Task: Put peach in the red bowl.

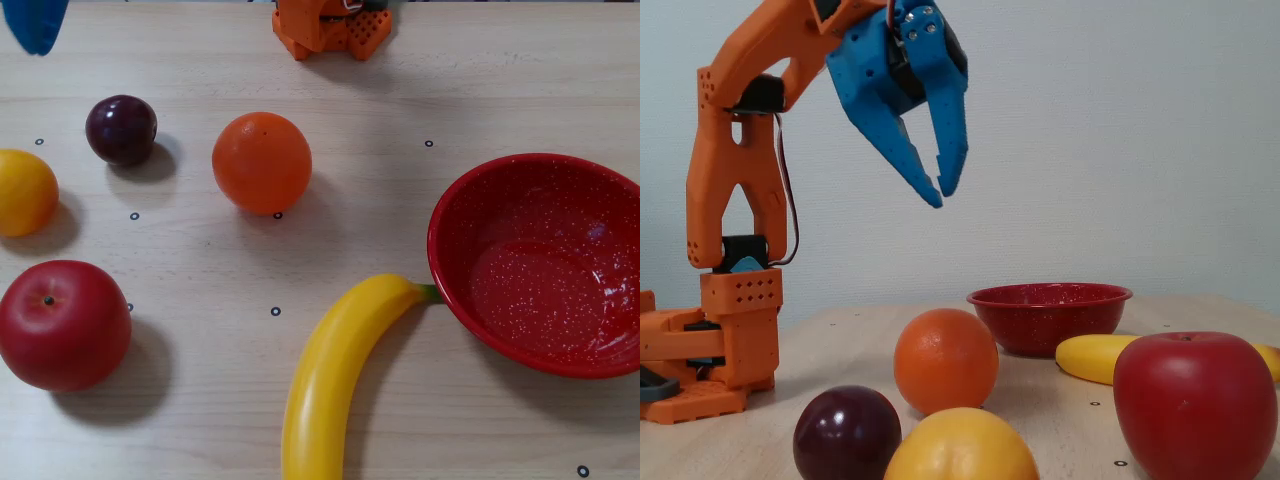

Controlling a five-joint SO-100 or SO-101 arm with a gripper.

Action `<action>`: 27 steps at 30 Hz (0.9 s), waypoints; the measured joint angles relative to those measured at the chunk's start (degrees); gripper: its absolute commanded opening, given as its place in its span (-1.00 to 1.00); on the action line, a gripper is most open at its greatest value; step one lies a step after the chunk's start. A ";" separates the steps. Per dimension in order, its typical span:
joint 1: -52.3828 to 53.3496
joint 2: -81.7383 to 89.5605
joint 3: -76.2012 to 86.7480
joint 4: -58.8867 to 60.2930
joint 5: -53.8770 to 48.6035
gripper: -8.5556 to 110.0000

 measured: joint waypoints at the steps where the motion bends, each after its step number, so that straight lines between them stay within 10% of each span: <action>1: 0.44 -1.23 -1.23 0.00 -1.23 -0.86; 27: 8.70 -25.66 -15.73 3.96 -23.20 -0.70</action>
